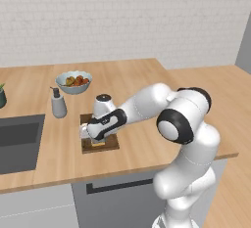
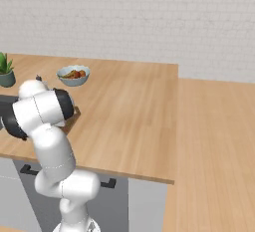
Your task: Pick up the sponge from the counter and clean the cutting board by briefly scrubbing or pressing down on the cutting board. Once finished, release the sponge.
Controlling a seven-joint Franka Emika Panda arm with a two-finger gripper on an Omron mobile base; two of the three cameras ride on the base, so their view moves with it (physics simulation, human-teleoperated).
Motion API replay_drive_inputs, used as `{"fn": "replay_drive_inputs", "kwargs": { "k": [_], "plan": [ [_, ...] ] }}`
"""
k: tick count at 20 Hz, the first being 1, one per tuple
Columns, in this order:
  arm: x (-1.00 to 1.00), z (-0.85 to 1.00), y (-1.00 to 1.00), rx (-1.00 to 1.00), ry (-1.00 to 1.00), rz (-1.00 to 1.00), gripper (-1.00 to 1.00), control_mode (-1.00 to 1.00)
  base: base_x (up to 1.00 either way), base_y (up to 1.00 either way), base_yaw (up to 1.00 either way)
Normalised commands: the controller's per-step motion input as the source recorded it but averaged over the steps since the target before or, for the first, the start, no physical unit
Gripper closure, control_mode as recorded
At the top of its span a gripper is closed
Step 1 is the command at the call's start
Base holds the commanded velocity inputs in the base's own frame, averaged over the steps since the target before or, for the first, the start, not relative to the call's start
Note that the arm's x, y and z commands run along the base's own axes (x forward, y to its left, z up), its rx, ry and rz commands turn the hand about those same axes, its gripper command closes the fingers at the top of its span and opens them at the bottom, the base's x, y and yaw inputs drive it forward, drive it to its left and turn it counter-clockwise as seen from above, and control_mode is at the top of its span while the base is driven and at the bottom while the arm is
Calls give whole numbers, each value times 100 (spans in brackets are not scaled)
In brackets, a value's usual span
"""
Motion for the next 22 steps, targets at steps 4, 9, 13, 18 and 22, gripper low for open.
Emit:
{"fn": "replay_drive_inputs", "kwargs": {
  "k": [4, 9, 13, 18, 22],
  "plan": [
    [22, -16, 24, 0, 0, -10, 100, -100, 0, 0, 0],
    [25, -32, 21, 0, 0, -11, 100, -100, 0, 0, 0],
    [31, -45, 16, 0, 0, -10, 100, -100, 0, 0, 0],
    [32, -28, 3, 0, 0, -7, 100, -100, 0, 0, 0],
    [12, -21, 0, 0, -12, 0, 100, -100, 0, 0, 0]
  ]
}}
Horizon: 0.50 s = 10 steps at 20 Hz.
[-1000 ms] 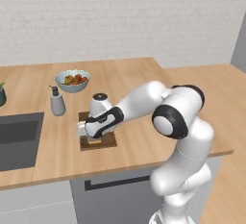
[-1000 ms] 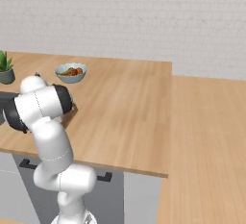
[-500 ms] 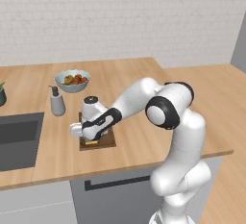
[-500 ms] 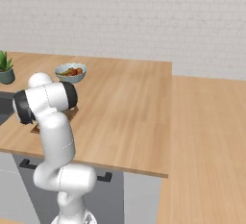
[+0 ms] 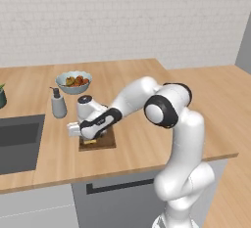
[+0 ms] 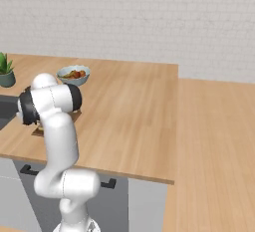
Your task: Pick up the sponge from the counter and clean the cutting board by briefly scrubbing or pressing down on the cutting board. Once finished, release the sponge.
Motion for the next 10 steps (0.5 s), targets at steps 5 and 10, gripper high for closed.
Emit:
{"fn": "replay_drive_inputs", "kwargs": {
  "k": [5, 10],
  "plan": [
    [29, -19, 0, 0, -16, 0, 100, -100, 0, 0, 0],
    [35, -22, 0, 2, -24, 0, 100, -100, 0, 0, 0]
  ]
}}
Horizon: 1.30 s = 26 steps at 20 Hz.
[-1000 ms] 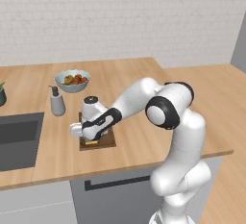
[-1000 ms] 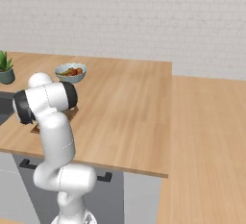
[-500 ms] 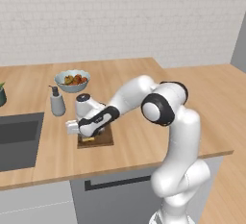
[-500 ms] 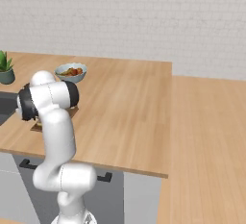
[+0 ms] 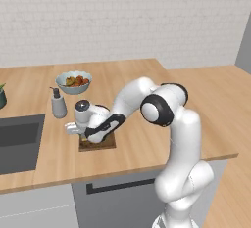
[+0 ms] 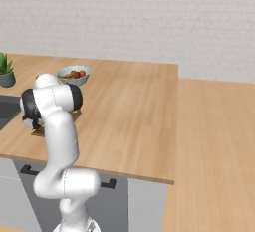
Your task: Pick up the sponge from the counter and clean the cutting board by briefly scrubbing or pressing down on the cutting board. Once finished, release the sponge.
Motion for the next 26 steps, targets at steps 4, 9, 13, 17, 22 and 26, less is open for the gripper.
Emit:
{"fn": "replay_drive_inputs", "kwargs": {
  "k": [4, 9, 13, 17, 22, 26],
  "plan": [
    [54, -18, 0, 3, -8, 0, 100, -100, 0, 0, 0],
    [61, -14, -5, 3, -3, 0, 100, -100, 0, 0, 0],
    [62, -17, -12, 3, -5, 0, 100, -100, 0, 0, 0],
    [66, -29, -22, 5, -9, 0, 100, -100, 0, 0, 0],
    [74, -21, -25, 6, -3, 0, 100, -100, 0, 0, 0],
    [60, -16, -38, 8, 0, 0, 100, -100, 0, 0, 0]
  ]
}}
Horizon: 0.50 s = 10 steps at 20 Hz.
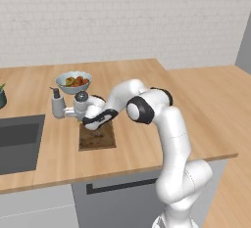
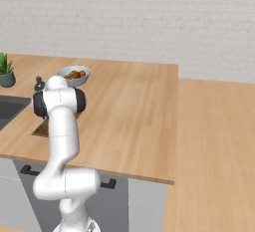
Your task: Pick up the sponge from the counter and clean the cutting board by briefly scrubbing or pressing down on the cutting board. Once finished, release the sponge.
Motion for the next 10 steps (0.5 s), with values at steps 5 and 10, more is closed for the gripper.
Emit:
{"fn": "replay_drive_inputs", "kwargs": {
  "k": [5, 10],
  "plan": [
    [51, -22, -51, 9, 0, 0, 100, -100, 0, 0, 0],
    [22, -26, -42, 7, 0, 0, 100, -100, 0, 0, 0]
  ]
}}
